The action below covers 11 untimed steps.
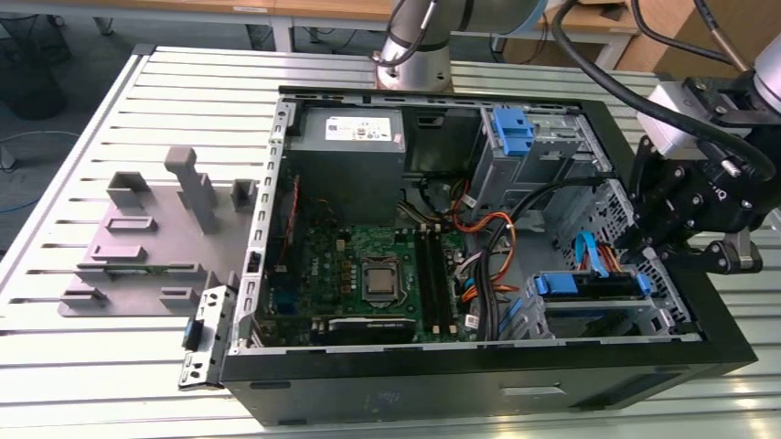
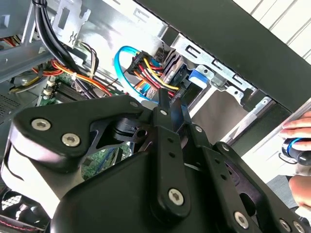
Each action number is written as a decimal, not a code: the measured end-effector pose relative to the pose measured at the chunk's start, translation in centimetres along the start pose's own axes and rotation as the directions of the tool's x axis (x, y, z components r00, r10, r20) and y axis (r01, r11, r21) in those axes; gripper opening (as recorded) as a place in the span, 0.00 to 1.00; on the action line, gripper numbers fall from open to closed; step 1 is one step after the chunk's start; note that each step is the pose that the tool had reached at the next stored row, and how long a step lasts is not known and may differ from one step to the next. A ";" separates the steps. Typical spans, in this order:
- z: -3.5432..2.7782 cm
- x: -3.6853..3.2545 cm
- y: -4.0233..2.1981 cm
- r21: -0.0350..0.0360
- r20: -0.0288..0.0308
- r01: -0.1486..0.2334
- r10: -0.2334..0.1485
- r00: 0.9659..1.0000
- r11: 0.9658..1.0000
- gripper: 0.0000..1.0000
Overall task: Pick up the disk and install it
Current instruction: 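Insert the second disk wire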
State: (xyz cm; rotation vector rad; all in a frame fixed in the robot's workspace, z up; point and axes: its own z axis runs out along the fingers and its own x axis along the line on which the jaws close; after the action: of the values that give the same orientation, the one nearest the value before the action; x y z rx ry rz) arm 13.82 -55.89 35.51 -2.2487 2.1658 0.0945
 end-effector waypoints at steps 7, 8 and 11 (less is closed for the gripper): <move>-0.01 -0.01 0.18 0.000 0.000 0.000 0.000 1.000 1.000 0.24; -0.01 -0.01 0.20 0.000 0.000 0.000 0.000 1.000 1.000 0.24; -0.04 -0.02 0.20 0.000 0.000 0.000 0.000 1.000 1.000 0.24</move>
State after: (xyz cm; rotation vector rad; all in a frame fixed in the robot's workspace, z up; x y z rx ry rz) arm 13.62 -55.88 35.55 -2.2485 2.1661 0.0944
